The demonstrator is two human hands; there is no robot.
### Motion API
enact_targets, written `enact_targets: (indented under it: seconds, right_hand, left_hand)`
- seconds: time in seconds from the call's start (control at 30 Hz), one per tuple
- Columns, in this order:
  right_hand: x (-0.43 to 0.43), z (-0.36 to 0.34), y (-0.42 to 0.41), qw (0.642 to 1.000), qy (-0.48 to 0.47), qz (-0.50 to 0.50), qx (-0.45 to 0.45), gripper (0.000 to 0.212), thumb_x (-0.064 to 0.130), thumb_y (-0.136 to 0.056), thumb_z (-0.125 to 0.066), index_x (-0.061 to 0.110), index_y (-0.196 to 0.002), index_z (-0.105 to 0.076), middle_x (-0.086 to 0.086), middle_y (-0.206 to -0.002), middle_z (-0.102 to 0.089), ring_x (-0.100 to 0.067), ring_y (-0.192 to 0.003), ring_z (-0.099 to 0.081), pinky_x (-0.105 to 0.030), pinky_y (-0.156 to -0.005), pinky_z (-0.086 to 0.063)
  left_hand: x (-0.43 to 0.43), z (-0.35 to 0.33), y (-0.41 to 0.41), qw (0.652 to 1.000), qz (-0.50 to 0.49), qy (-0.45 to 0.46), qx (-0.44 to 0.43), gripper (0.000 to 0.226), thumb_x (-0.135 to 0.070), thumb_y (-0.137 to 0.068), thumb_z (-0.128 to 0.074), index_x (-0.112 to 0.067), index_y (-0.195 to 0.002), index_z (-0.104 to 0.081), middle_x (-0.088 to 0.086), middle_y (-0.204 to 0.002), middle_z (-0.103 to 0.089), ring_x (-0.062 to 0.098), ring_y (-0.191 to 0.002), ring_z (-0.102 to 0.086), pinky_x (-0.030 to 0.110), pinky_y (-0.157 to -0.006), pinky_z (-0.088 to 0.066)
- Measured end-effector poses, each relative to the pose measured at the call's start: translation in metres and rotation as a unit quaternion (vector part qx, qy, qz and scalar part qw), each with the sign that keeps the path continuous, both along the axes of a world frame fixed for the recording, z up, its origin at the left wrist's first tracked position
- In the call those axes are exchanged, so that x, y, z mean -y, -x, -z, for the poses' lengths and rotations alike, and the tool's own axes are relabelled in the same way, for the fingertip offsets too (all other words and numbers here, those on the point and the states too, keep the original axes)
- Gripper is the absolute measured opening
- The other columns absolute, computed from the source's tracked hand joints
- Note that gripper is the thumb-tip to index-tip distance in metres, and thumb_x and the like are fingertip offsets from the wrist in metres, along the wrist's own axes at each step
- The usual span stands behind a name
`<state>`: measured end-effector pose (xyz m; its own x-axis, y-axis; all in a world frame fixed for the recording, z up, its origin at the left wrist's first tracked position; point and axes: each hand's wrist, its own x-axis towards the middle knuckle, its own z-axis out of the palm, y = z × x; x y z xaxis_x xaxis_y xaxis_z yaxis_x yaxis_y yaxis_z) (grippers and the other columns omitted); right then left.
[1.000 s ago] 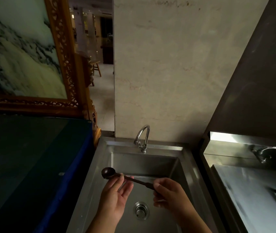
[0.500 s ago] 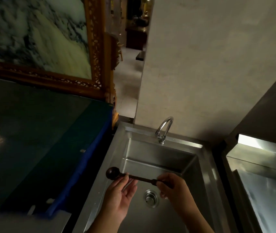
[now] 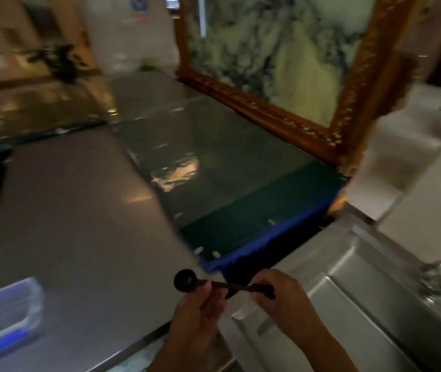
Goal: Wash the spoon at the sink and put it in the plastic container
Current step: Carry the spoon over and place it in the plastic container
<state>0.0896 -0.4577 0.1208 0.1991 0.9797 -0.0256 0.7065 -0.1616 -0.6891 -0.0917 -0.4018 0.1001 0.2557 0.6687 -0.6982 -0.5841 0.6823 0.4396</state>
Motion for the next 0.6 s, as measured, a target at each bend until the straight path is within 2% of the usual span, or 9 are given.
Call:
enact_targets:
  seconds: [0.07, 0.17, 0.3, 0.33, 0.47, 0.6]
  right_hand:
    - [-0.016, 0.004, 0.034, 0.993, -0.006, -0.109, 0.036, 0.012, 0.029, -0.081, -0.067, 0.028, -0.092, -0.061, 0.008, -0.091, -0.056, -0.01, -0.083, -0.057, -0.028, -0.075, -0.049]
    - [-0.027, 0.007, 0.077, 0.976, -0.04, -0.202, 0.073, 0.013, 0.029, -0.082, -0.065, 0.026, -0.091, -0.057, 0.012, -0.094, -0.047, -0.009, -0.091, -0.05, -0.027, -0.078, -0.044]
    - [-0.03, 0.007, 0.127, 0.949, -0.057, -0.292, 0.104, 0.016, 0.026, -0.084, -0.058, 0.023, -0.099, -0.059, 0.005, -0.107, -0.052, -0.012, -0.103, -0.046, -0.023, -0.084, -0.037]
    - [-0.033, 0.005, 0.166, 0.93, -0.069, -0.341, 0.119, 0.017, 0.027, -0.085, -0.056, 0.022, -0.101, -0.06, 0.004, -0.108, -0.053, -0.013, -0.104, -0.046, -0.024, -0.085, -0.036]
    - [-0.033, 0.005, 0.219, 0.905, -0.069, -0.393, 0.146, 0.018, 0.029, -0.088, -0.054, 0.022, -0.102, -0.061, 0.003, -0.11, -0.054, -0.015, -0.104, -0.047, -0.026, -0.087, -0.038]
    - [-0.036, 0.003, 0.284, 0.894, -0.085, -0.407, 0.165, 0.014, 0.026, -0.088, -0.053, 0.022, -0.099, -0.061, 0.002, -0.104, -0.054, -0.016, -0.099, -0.049, -0.027, -0.082, -0.04]
  left_hand:
    - [0.014, 0.001, 0.039, 0.996, -0.085, -0.01, -0.019, 0.009, -0.003, -0.094, -0.053, 0.001, -0.093, -0.062, 0.022, -0.09, -0.067, 0.023, -0.059, -0.074, 0.026, -0.045, -0.059]
    - [0.032, 0.006, 0.083, 0.989, -0.148, -0.003, -0.027, 0.008, -0.002, -0.093, -0.054, -0.001, -0.095, -0.061, 0.02, -0.093, -0.066, 0.023, -0.059, -0.075, 0.027, -0.049, -0.06]
    - [0.056, 0.007, 0.127, 0.978, -0.206, -0.001, -0.038, 0.007, -0.001, -0.092, -0.056, -0.002, -0.097, -0.061, 0.019, -0.09, -0.066, 0.024, -0.061, -0.075, 0.028, -0.05, -0.06]
    - [0.071, 0.007, 0.16, 0.967, -0.251, -0.01, -0.039, 0.007, 0.0, -0.092, -0.056, -0.003, -0.096, -0.062, 0.018, -0.088, -0.066, 0.024, -0.06, -0.074, 0.028, -0.049, -0.06]
    - [0.085, 0.005, 0.206, 0.957, -0.289, -0.006, -0.027, 0.008, -0.002, -0.092, -0.056, -0.003, -0.09, -0.063, 0.013, -0.07, -0.074, 0.022, -0.058, -0.074, 0.028, -0.049, -0.06]
    - [0.088, 0.007, 0.264, 0.949, -0.313, -0.017, -0.017, 0.007, -0.003, -0.092, -0.056, -0.004, -0.094, -0.063, 0.011, -0.072, -0.075, 0.021, -0.062, -0.075, 0.028, -0.054, -0.061]
